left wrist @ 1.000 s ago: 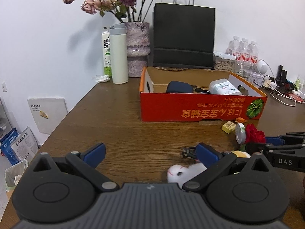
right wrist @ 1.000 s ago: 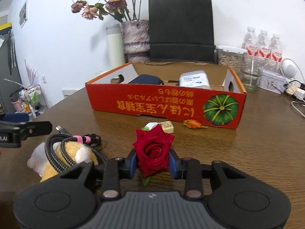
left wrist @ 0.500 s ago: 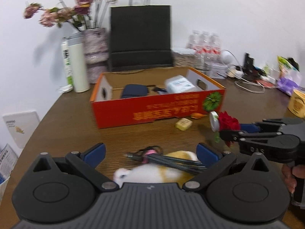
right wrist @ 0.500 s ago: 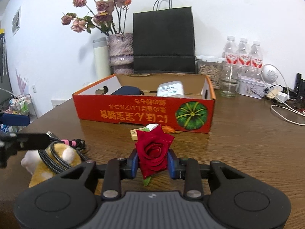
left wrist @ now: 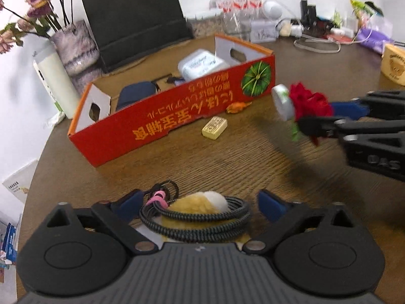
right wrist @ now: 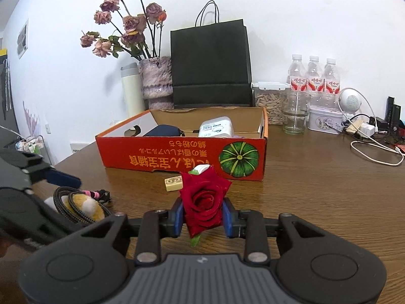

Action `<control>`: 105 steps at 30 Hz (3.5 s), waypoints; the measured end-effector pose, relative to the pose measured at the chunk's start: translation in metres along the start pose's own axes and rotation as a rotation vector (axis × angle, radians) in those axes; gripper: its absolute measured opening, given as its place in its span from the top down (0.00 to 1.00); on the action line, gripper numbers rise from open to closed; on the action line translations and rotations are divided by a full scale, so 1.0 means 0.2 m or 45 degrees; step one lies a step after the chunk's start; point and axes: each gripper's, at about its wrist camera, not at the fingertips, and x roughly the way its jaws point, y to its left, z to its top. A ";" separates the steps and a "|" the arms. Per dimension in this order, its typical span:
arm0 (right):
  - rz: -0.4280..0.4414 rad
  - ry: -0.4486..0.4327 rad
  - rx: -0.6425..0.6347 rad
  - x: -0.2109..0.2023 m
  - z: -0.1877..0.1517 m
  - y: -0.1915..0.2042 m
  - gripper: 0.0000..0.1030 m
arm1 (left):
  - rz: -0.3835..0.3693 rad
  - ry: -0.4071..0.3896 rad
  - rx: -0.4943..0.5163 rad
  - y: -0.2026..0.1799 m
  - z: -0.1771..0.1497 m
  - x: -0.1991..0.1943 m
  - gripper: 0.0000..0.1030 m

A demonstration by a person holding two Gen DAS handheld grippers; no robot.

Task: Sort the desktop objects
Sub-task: 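Lift the red rose with the right tool while the left tool lifts the black cable, then lower rose and cable into the cardboard box and open both tools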

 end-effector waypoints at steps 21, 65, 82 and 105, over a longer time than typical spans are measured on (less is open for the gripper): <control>0.009 -0.003 -0.001 -0.04 -0.02 -0.04 0.72 | 0.009 -0.158 -0.374 0.38 0.11 -0.08 0.13; 0.022 0.124 -0.134 0.20 -0.01 0.18 0.72 | -0.060 -0.239 -0.407 0.42 -0.02 0.10 0.13; -0.024 -0.098 -0.213 0.21 0.34 0.16 0.72 | -0.039 -0.528 -0.391 0.51 0.25 -0.13 0.13; 0.044 -0.047 -0.138 0.82 0.48 0.06 0.71 | 0.081 -0.468 -0.408 0.63 0.48 0.40 0.13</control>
